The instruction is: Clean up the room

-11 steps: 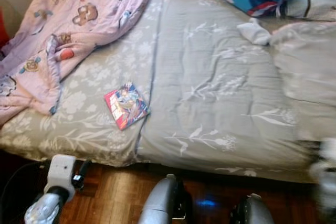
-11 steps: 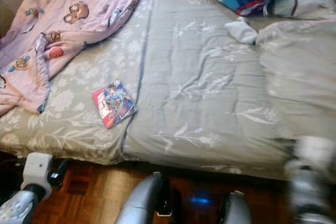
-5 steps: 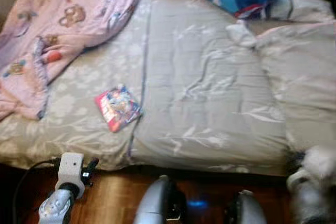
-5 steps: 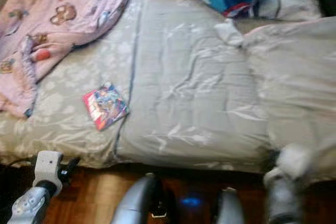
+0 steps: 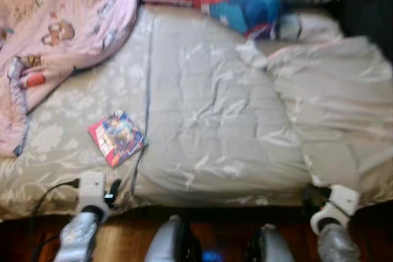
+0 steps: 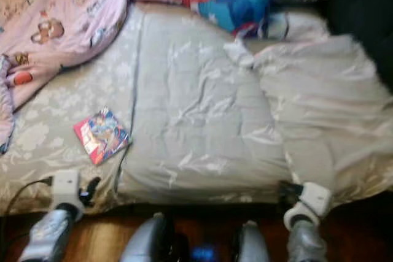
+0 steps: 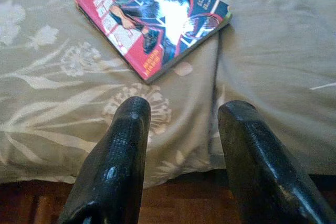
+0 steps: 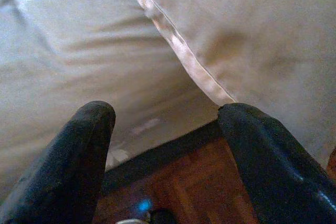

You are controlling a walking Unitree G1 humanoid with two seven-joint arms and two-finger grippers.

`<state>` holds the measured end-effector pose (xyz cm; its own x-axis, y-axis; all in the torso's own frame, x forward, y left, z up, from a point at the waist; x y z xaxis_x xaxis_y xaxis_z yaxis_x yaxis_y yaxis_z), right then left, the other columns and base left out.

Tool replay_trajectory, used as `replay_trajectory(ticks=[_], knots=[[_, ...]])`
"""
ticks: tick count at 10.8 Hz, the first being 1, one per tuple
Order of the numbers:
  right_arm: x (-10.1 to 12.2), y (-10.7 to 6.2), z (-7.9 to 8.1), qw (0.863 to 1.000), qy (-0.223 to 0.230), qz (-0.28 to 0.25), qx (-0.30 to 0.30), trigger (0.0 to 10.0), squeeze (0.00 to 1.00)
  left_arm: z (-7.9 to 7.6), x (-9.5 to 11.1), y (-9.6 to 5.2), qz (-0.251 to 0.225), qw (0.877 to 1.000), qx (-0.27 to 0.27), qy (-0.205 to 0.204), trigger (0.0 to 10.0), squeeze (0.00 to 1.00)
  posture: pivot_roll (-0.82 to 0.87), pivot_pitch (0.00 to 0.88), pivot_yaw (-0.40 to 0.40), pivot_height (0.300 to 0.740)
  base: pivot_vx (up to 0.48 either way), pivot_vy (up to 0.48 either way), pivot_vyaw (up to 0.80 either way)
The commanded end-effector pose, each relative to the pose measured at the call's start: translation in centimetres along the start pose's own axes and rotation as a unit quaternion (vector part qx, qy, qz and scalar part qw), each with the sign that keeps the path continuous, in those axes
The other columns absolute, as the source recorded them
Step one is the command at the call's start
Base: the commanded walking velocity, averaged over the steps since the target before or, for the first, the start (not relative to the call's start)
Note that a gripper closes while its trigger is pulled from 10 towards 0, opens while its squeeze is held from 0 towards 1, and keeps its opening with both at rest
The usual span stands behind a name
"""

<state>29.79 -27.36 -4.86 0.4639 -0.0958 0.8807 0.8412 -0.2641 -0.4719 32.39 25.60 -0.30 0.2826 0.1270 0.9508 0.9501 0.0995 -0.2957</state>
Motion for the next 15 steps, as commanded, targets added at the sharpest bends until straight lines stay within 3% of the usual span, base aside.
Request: replay_trajectory(ticks=[1, 5, 8, 10, 11, 13, 15], knots=[[-1.6, -0.5, -0.1, 1.000, 0.003, 0.022, -0.001, 10.0, 0.00, 0.9, -1.5, -0.5, 0.025, 0.999, 0.020, -0.001, 10.0, 0.00, 0.14, 0.122, 0.044, 0.659, 0.000, 0.000, 0.00], [-5.1, -1.6, 4.3, 0.993, -0.017, 0.086, 0.074, 10.0, 0.00, 1.5, -3.5, -0.4, 0.068, 0.996, 0.057, -0.028, 10.0, 0.00, 0.14, 0.065, 0.026, 0.739, 0.000, 0.000, 0.00], [-7.2, -2.4, 6.1, 0.982, -0.080, 0.131, 0.113, 10.0, 0.00, 2.4, -7.2, -2.1, 0.138, 0.984, 0.101, -0.049, 10.0, 0.00, 0.14, 0.022, -0.016, 0.740, 0.000, 0.000, 0.00], [-8.2, -3.2, 8.8, 0.960, -0.161, 0.144, 0.179, 10.0, 0.00, 3.1, -9.9, -3.9, 0.190, 0.973, 0.124, -0.049, 10.0, 0.00, 0.15, 0.000, -0.035, 0.740, 0.000, 0.000, 0.00], [-8.2, -3.4, 9.7, 0.956, -0.167, 0.142, 0.196, 10.0, 0.00, 3.4, -10.6, -4.4, 0.200, 0.970, 0.130, -0.054, 10.0, 0.00, 0.15, 0.000, -0.029, 0.740, 0.000, 0.000, 0.00], [-9.1, -4.4, 12.3, 0.917, -0.267, 0.136, 0.263, 10.0, 0.00, 2.9, -10.5, -4.2, 0.201, 0.970, 0.125, -0.054, 10.0, 0.00, 0.17, 0.000, 0.039, 0.740, 0.000, 0.000, 0.00], [-10.0, -4.7, 11.5, 0.929, -0.239, 0.156, 0.237, 10.0, 0.00, 2.9, -10.4, -4.0, 0.204, 0.970, 0.122, -0.051, 10.0, 0.00, 0.16, 0.000, 0.044, 0.740, 0.000, 0.000, 0.00]])
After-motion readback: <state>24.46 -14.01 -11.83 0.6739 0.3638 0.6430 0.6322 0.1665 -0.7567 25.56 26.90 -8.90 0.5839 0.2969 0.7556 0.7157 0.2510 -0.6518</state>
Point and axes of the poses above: a point about 5 cm out from each wrist's last joint towards the gripper, its own y axis pointing out of the wrist towards the gripper, its own x axis along the axis of the wrist's last joint, z = x × y, the point moved 6 cm from there along y, pointing out of the wrist towards the gripper, and after that the axes turned 13 degrees about -y, right-handed, at the moved point
